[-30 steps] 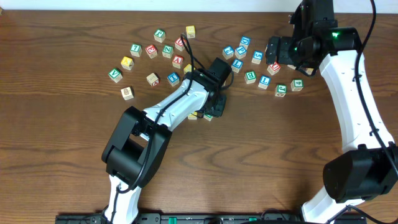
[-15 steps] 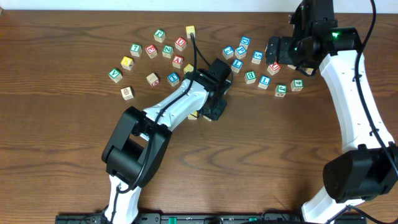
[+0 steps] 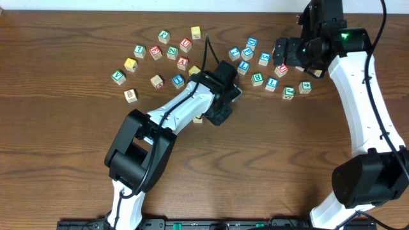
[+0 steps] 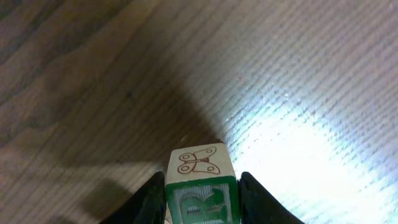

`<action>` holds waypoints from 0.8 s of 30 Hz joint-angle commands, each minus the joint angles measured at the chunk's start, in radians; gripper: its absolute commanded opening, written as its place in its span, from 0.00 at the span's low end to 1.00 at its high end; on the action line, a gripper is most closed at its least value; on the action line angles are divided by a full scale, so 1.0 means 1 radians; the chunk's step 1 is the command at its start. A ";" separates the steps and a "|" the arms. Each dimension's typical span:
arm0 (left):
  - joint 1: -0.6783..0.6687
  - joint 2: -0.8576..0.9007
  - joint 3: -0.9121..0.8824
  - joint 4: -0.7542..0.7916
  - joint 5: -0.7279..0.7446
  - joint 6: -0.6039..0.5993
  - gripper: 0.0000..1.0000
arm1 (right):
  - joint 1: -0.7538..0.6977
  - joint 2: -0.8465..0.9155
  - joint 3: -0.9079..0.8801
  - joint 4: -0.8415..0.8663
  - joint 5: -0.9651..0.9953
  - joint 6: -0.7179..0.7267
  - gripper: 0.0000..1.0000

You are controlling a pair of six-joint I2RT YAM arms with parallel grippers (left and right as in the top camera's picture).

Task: Spell out CORL
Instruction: 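Position the R block beside the O block, lowering it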

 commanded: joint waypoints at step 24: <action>0.003 0.013 0.009 -0.020 -0.068 0.583 0.38 | 0.001 0.000 0.000 0.002 0.008 -0.014 0.99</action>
